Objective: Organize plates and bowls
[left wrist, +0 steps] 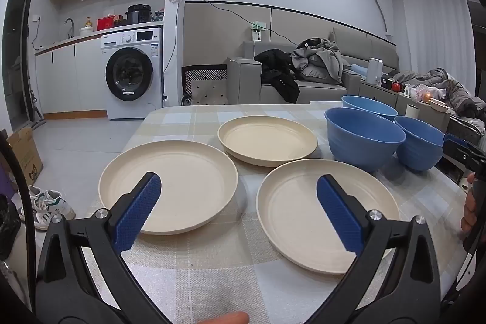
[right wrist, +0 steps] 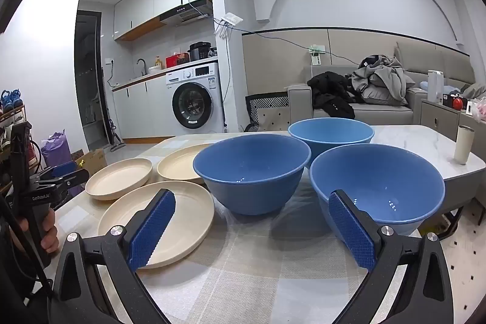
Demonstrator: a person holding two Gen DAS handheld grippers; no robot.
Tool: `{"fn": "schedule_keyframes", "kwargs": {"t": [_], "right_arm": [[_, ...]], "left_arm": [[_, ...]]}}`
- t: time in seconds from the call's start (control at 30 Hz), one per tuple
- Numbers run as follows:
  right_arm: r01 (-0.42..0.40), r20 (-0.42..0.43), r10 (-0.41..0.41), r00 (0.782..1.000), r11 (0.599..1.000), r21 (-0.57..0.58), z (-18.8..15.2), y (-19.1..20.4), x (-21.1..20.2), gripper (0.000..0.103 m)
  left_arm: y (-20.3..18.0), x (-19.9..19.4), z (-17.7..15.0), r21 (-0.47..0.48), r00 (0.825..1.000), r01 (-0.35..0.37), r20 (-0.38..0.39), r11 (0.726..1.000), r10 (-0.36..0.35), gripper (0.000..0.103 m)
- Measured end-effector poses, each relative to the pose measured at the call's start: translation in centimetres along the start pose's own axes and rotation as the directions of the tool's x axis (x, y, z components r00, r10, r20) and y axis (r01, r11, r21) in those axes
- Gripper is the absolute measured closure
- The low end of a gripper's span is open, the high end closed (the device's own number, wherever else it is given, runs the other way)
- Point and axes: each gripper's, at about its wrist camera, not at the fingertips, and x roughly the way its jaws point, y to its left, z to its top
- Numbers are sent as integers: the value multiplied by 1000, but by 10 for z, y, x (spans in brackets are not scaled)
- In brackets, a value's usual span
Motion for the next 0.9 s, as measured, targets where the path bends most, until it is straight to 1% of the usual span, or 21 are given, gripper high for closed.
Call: {"fn": "schedule_keyframes", "kwargs": {"t": [0.9], "right_arm": [[2,-4,-2,1000,1000,-7,0,1,0,0]], "left_arm": [[0,0,0,5,1000,-1,-7,1000,1,1]]}}
